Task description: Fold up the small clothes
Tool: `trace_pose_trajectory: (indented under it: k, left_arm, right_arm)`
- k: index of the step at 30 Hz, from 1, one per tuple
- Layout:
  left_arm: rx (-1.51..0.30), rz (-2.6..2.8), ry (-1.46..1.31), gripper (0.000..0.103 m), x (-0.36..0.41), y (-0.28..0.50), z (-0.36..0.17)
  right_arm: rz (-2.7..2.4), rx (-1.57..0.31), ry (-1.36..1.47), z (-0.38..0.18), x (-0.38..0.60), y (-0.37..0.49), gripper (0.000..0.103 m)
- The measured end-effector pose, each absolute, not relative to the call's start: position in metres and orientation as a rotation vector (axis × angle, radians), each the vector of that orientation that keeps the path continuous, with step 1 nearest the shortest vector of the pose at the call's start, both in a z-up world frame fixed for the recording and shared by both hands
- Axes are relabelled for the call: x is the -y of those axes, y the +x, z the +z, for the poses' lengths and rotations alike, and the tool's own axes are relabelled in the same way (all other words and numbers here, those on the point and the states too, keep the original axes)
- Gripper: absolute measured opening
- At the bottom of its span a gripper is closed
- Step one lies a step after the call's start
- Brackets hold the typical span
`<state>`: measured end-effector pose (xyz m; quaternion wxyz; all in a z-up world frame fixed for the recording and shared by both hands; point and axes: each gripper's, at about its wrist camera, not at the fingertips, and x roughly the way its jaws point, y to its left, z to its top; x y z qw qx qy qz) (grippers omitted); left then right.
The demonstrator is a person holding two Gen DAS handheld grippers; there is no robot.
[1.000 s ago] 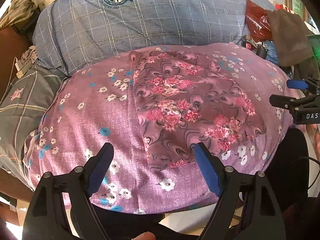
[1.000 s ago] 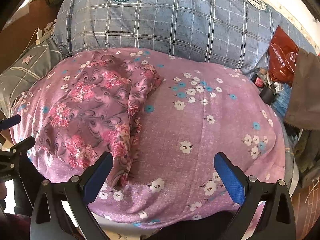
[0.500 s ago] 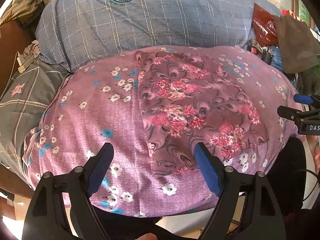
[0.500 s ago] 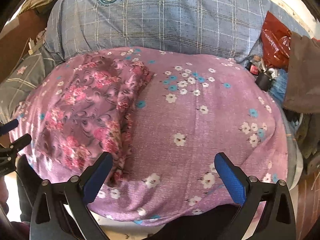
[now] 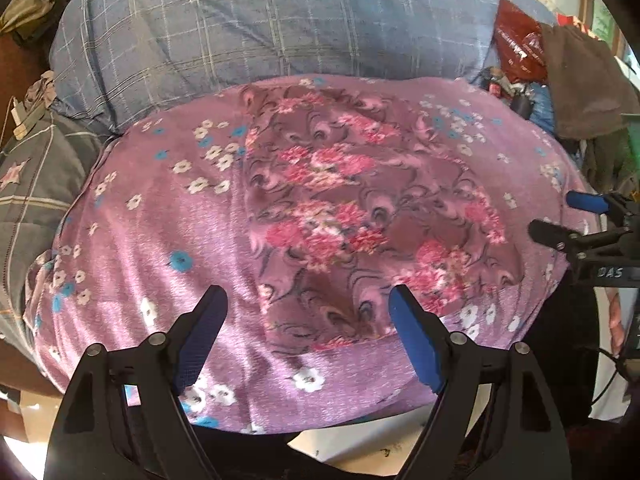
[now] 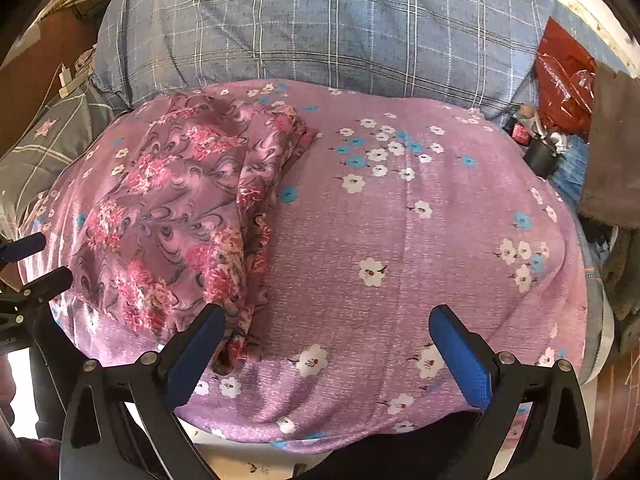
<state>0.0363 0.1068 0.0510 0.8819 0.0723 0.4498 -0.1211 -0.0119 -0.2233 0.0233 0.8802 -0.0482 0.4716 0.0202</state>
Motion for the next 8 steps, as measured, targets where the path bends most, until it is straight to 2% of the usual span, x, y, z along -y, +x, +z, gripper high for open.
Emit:
trace_pose_trajectory:
  k: [8]
  left_arm:
    - [-0.941, -0.255, 0.152, 0.083, -0.0961, 0.0405, 0.0513]
  right_arm:
    - [0.046, -0.991, -0.11, 0.0217, 0.2235, -0.0067, 0.103]
